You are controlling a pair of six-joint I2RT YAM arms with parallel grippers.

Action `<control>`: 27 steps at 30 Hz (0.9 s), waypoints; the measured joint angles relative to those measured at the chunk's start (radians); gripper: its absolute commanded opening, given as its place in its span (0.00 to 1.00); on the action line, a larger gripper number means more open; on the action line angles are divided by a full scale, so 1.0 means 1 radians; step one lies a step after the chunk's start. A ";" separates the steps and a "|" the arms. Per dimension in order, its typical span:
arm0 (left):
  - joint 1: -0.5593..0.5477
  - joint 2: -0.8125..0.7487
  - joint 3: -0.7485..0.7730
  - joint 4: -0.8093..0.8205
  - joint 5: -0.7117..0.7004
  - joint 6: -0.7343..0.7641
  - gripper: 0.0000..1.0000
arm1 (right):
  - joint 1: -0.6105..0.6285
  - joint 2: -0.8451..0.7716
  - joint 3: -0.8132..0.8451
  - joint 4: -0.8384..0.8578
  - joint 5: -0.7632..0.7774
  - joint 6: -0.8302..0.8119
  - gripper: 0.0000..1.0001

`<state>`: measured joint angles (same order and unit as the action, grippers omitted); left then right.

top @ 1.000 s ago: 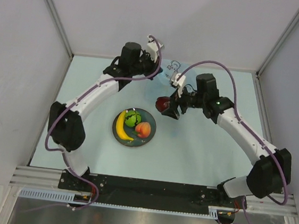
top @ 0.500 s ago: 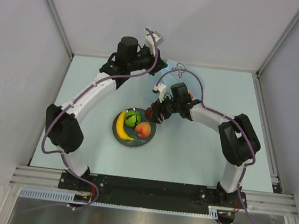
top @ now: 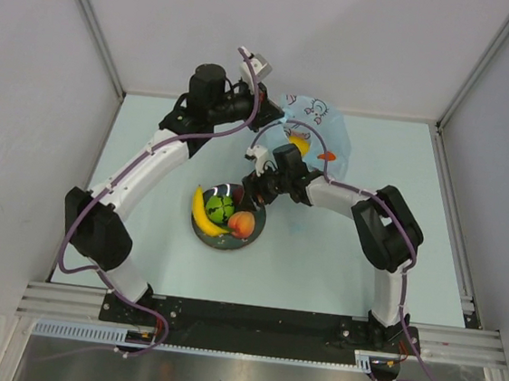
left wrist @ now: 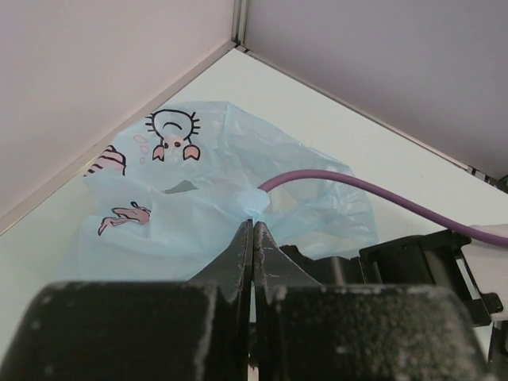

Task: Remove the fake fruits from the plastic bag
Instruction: Place the fake fruit on the plate.

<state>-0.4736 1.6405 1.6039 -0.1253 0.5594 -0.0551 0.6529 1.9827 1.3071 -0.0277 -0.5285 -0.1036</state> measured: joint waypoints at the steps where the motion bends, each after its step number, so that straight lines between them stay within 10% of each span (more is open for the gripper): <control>1: -0.001 0.000 -0.001 0.001 0.002 -0.001 0.00 | 0.006 0.004 0.001 0.002 -0.002 0.001 0.46; 9: -0.008 0.000 -0.001 0.006 0.008 -0.009 0.00 | 0.028 0.025 0.010 -0.001 0.002 0.011 0.63; 15: -0.014 0.002 -0.002 0.008 0.018 -0.009 0.00 | 0.029 0.026 0.014 0.003 0.016 0.032 1.00; 27: -0.018 0.048 0.016 0.022 0.024 -0.023 0.00 | -0.086 -0.097 0.065 -0.187 -0.106 -0.010 1.00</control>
<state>-0.4915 1.6890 1.6203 -0.1036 0.5838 -0.0784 0.5671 1.8854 1.3724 -0.2142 -0.6350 -0.1135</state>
